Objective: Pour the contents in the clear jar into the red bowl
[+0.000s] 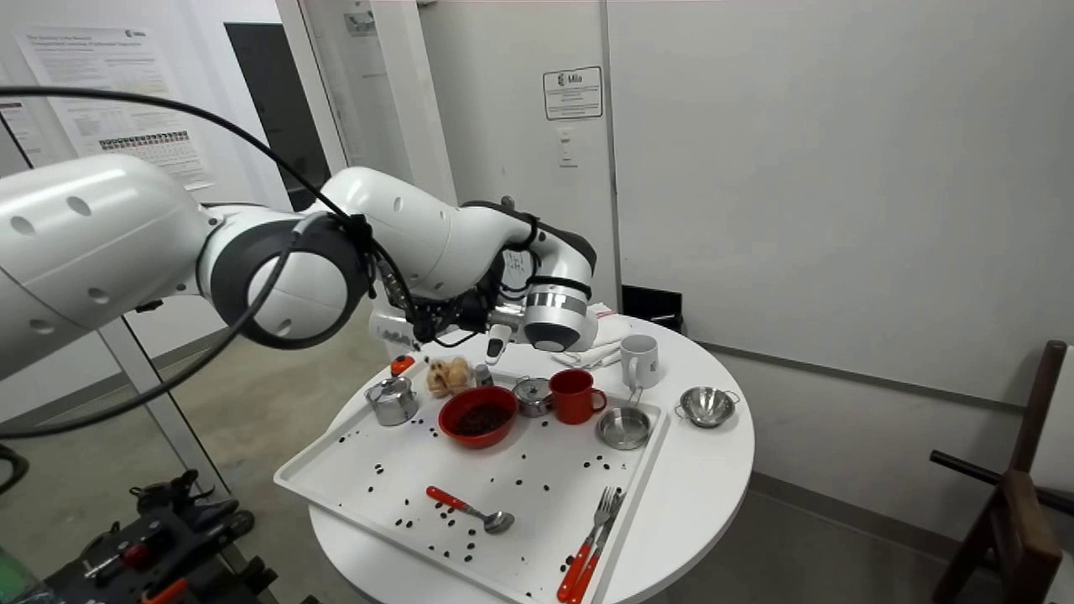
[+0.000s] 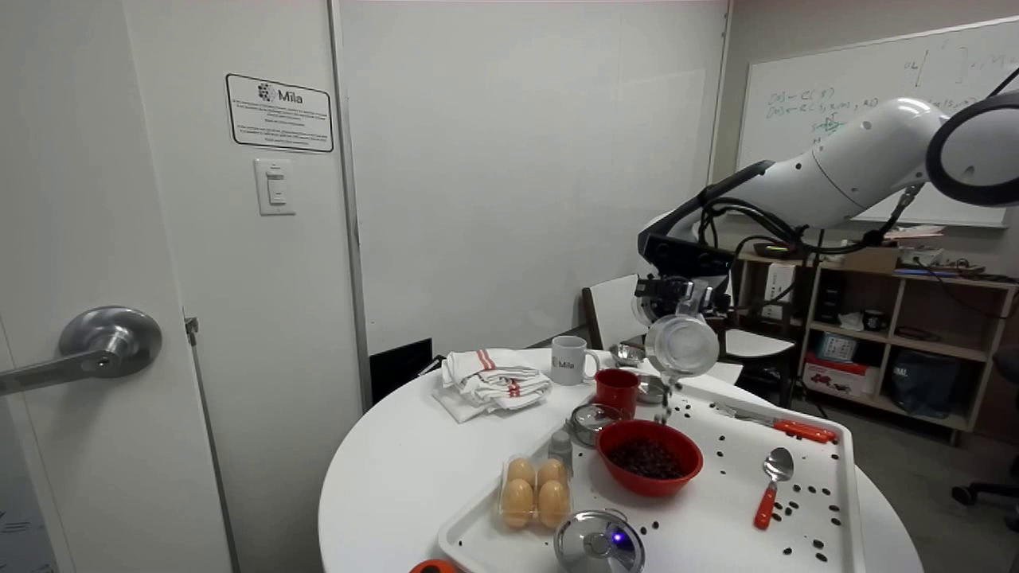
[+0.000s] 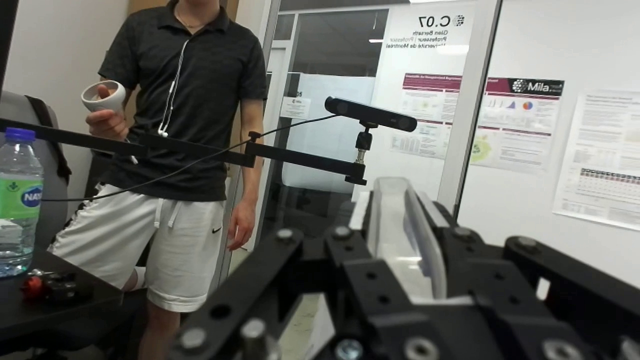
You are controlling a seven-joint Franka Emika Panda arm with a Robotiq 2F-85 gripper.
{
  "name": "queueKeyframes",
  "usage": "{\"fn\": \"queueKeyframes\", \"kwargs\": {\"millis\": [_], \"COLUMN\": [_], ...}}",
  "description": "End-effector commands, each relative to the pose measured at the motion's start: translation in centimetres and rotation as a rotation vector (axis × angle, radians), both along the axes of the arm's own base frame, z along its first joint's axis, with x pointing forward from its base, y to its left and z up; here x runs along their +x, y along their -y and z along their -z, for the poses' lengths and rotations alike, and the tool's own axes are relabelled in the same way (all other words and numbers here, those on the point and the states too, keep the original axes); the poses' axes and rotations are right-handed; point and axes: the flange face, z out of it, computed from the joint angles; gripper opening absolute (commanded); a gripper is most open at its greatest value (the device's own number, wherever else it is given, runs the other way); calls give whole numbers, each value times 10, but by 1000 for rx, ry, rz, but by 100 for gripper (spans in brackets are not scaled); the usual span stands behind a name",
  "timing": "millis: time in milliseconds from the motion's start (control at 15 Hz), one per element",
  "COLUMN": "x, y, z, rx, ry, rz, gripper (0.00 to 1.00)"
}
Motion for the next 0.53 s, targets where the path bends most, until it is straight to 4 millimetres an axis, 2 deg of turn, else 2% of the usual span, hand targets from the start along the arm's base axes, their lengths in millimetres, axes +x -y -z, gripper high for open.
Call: {"fn": "queueKeyframes", "kwargs": {"millis": [0,333,467], "x": [12,21,23], "y": [6,11,6], "z": [-4,-4,-3], "rx": [-25,-140,-203], "ry": [5,14,-17], "rz": [23,55,39], "gripper": [7,7,7]}}
